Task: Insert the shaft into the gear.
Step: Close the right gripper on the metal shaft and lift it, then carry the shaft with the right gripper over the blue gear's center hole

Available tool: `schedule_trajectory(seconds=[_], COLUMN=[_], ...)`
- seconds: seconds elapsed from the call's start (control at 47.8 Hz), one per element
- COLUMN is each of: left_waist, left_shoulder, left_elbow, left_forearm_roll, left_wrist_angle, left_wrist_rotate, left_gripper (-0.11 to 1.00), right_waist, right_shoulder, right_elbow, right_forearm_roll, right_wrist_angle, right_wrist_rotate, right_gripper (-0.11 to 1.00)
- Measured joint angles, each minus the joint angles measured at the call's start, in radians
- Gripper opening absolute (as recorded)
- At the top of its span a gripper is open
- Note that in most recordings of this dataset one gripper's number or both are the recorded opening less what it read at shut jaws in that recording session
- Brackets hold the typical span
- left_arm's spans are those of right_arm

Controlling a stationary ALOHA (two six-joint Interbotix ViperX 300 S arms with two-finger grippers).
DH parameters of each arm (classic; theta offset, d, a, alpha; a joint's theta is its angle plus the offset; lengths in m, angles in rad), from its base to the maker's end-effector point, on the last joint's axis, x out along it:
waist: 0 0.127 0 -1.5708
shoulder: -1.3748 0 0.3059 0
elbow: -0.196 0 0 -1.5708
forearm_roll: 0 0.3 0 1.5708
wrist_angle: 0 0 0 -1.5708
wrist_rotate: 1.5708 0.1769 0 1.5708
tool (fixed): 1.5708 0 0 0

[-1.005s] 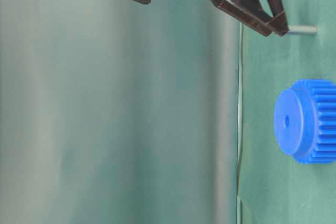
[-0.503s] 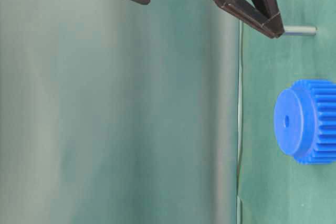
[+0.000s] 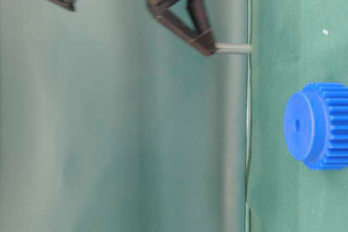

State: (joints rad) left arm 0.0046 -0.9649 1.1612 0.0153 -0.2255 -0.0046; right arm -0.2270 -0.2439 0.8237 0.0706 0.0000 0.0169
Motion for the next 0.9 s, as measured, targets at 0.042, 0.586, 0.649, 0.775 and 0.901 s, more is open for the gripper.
schedule_trajectory(seconds=[0.042, 0.586, 0.649, 0.775, 0.901], left_waist=[0.000, 0.000, 0.000, 0.002, 0.000], left_shoulder=[0.000, 0.000, 0.000, 0.000, 0.000], left_elbow=[0.000, 0.000, 0.000, 0.000, 0.000], left_forearm_roll=[-0.002, -0.002, -0.002, -0.002, 0.000], left_wrist_angle=[0.000, 0.000, 0.000, 0.000, 0.000], left_wrist_rotate=[-0.002, 0.000, 0.000, 0.000, 0.000], left_gripper=[0.00, 0.00, 0.00, 0.00, 0.00], right_waist=[0.000, 0.051, 0.058, 0.060, 0.064], right_shoulder=[-0.006, 0.075, 0.106, 0.178, 0.244], right_elbow=[-0.008, -0.098, -0.129, -0.190, -0.247], right_forearm_roll=[-0.003, -0.009, -0.009, -0.009, -0.009], right_wrist_angle=[0.014, -0.040, -0.044, -0.049, -0.051], right_wrist_rotate=[-0.002, -0.002, -0.003, -0.002, -0.002], right_gripper=[0.19, 0.19, 0.19, 0.19, 0.19])
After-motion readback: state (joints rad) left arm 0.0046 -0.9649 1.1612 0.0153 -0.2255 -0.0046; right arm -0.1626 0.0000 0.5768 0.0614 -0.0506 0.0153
